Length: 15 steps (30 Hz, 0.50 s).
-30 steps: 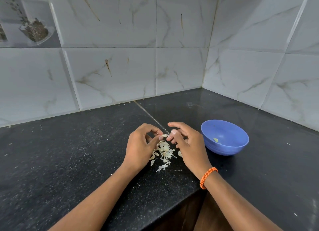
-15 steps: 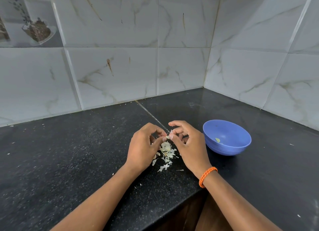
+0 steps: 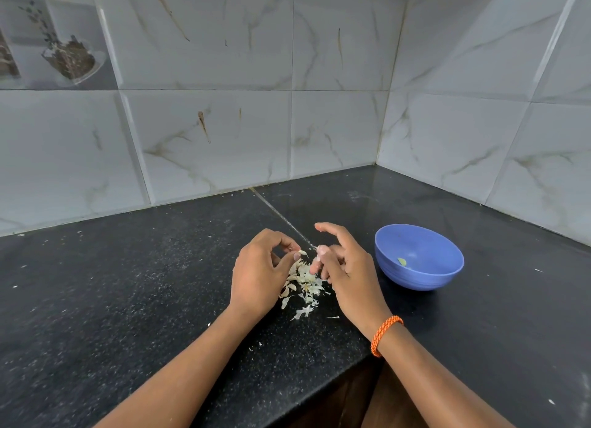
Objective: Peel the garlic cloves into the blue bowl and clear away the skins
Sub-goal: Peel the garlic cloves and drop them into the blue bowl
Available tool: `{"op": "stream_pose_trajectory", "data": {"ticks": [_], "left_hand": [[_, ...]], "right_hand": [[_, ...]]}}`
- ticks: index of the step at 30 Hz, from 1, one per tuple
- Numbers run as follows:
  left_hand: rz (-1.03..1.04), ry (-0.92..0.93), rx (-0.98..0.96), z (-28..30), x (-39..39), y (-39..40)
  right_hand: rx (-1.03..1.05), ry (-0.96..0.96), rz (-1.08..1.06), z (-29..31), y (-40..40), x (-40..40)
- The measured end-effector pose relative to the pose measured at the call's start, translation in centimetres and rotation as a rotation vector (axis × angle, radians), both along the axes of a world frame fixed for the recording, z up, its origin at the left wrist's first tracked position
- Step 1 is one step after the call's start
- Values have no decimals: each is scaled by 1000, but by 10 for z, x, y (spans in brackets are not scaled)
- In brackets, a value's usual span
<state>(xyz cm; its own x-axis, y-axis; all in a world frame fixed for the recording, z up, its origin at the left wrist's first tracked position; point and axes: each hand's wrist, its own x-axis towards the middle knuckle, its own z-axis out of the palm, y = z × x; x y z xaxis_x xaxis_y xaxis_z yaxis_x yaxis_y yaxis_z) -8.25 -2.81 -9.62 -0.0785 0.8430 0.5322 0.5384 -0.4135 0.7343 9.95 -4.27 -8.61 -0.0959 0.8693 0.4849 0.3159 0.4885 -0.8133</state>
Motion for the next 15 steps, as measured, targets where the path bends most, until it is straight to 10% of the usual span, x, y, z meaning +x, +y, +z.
{"op": "stream_pose_trajectory", "data": {"ticks": [15], "left_hand": [[-20,3,-7,1,0,-1]], "right_hand": [[78,-235,-46,1,-4,-1]]}}
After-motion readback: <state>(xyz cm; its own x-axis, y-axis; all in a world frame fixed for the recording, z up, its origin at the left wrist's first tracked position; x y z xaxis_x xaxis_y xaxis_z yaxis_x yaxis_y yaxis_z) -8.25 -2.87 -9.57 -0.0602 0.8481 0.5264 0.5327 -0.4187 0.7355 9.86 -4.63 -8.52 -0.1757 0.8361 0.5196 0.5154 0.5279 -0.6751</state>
